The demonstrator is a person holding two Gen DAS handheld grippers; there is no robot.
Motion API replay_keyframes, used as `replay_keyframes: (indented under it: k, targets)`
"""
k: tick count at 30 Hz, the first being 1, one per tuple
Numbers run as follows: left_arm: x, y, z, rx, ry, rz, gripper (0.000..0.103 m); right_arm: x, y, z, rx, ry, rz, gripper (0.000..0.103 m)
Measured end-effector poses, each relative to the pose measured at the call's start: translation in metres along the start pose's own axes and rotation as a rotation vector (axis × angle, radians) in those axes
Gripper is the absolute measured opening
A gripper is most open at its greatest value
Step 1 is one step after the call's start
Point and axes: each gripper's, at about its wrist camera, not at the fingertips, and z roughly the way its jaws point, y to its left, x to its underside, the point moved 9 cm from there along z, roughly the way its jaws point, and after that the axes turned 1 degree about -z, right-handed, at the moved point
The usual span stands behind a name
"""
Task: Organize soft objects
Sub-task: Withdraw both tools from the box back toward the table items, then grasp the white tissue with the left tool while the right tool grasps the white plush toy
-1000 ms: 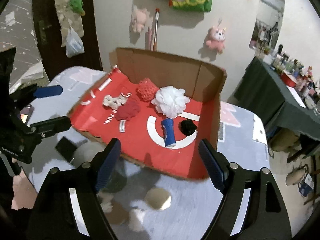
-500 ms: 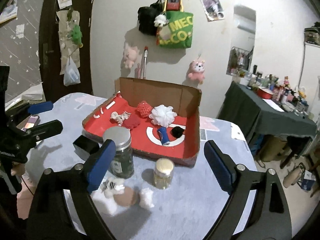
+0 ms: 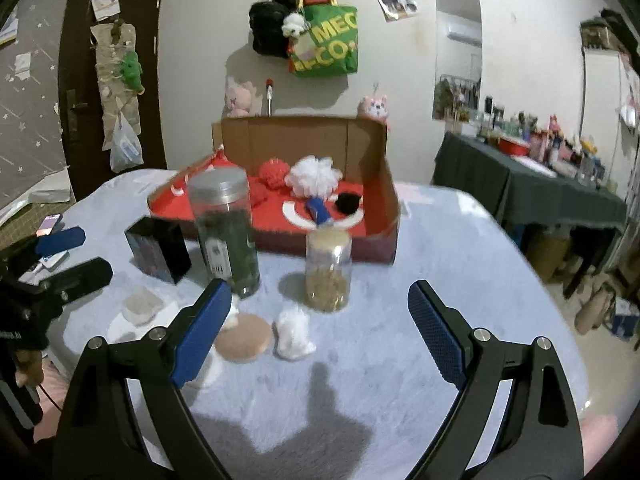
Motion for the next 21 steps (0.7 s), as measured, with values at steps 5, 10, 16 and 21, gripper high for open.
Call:
replay_keyframes:
  k: [5,10,16,21]
  targets:
    - [0.022,0.006,0.014,-0.015,0.057,-0.018,0.103,0.023,0.002,0.016,-0.011,0.044,0.021,0.091]
    - [0.03,0.01,0.023,-0.021,0.083,-0.019,0.103,0.033,0.002,0.028,-0.012,0.069,0.03,0.091]
    - [0.033,0.016,0.031,-0.041,0.104,-0.012,0.103,0.04,-0.002,0.039,-0.021,0.096,0.048,0.091]
    - [0.039,0.027,0.04,-0.065,0.135,-0.02,0.099,0.039,-0.006,0.05,-0.02,0.117,0.058,0.091]
